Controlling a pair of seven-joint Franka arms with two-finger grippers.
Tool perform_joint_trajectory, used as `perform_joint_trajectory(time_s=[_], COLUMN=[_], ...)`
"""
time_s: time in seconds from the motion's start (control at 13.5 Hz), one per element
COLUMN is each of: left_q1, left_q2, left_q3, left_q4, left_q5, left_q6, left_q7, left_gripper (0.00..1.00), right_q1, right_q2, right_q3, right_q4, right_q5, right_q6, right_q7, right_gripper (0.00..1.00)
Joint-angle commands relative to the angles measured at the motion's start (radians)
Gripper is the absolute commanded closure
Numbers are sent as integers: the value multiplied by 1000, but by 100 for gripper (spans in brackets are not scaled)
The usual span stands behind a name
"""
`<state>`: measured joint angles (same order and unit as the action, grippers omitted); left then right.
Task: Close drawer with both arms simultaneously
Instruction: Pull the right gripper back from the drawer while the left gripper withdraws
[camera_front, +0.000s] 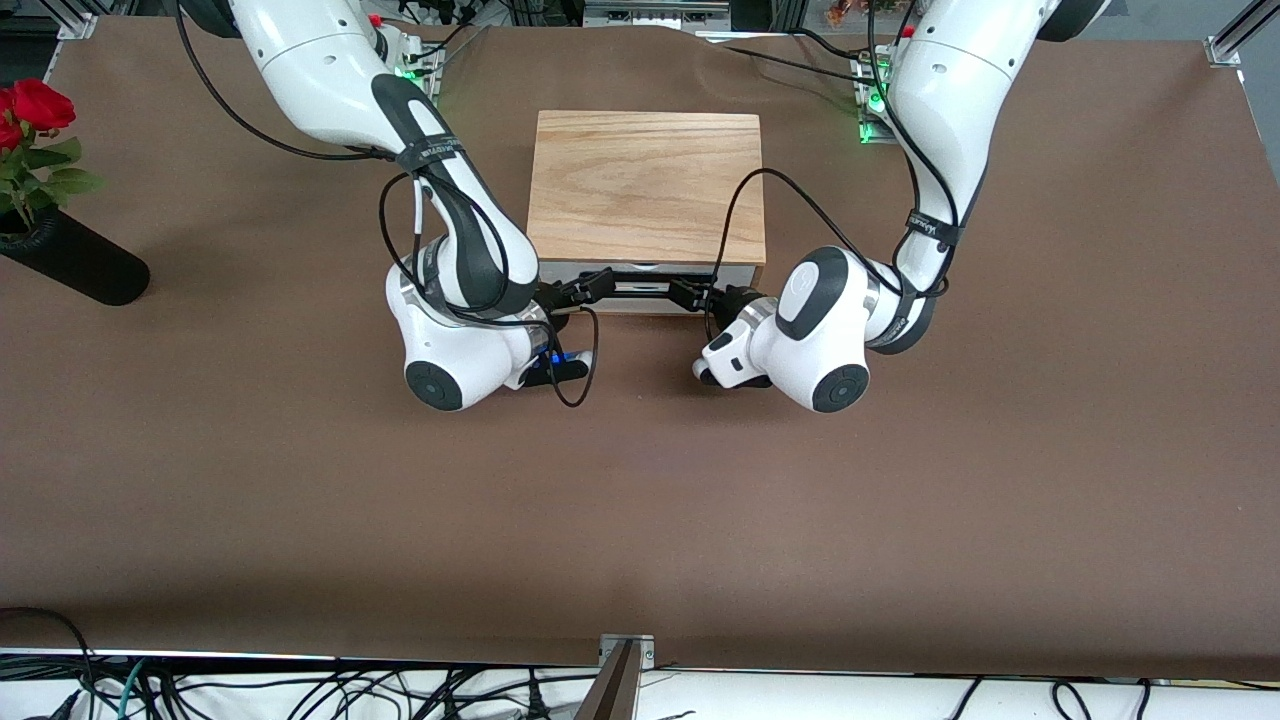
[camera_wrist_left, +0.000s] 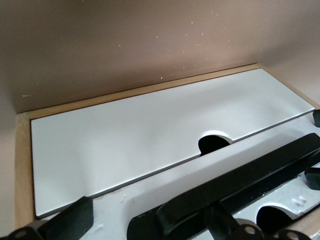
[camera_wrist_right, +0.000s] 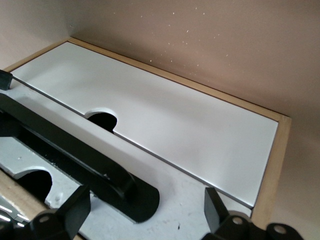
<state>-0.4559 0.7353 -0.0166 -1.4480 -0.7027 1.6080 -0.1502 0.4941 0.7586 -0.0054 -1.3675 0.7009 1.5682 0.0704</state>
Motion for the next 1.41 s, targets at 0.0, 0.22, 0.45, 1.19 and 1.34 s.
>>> perform_joint_trajectory(time_s=[0.0, 0.22, 0.45, 1.19, 1.34], left_q1=[-9, 2, 40, 86, 88], left_q2=[-5, -7, -19, -121, -158], left_q3=[1, 7, 12, 348, 360], left_q4=[18, 124, 197, 339, 339], left_q5=[-15, -15, -12, 221, 332], left_q6=[-89, -85, -86, -95, -106], left_q7=[1, 6, 6, 11, 24], left_gripper=[0, 0, 0, 0, 0], right_q1=[9, -2, -60, -94, -94], right_q2=[-47, -47, -45, -391, -558], right_q3=[-7, -10, -27, -212, -212], right_q4=[-42, 62, 137, 21, -130], right_q5=[-35, -216, -231, -471, -532], right_q6=[21, 78, 69, -23, -14], right_q7=[5, 0, -11, -53, -41], right_gripper=[0, 0, 0, 0, 0])
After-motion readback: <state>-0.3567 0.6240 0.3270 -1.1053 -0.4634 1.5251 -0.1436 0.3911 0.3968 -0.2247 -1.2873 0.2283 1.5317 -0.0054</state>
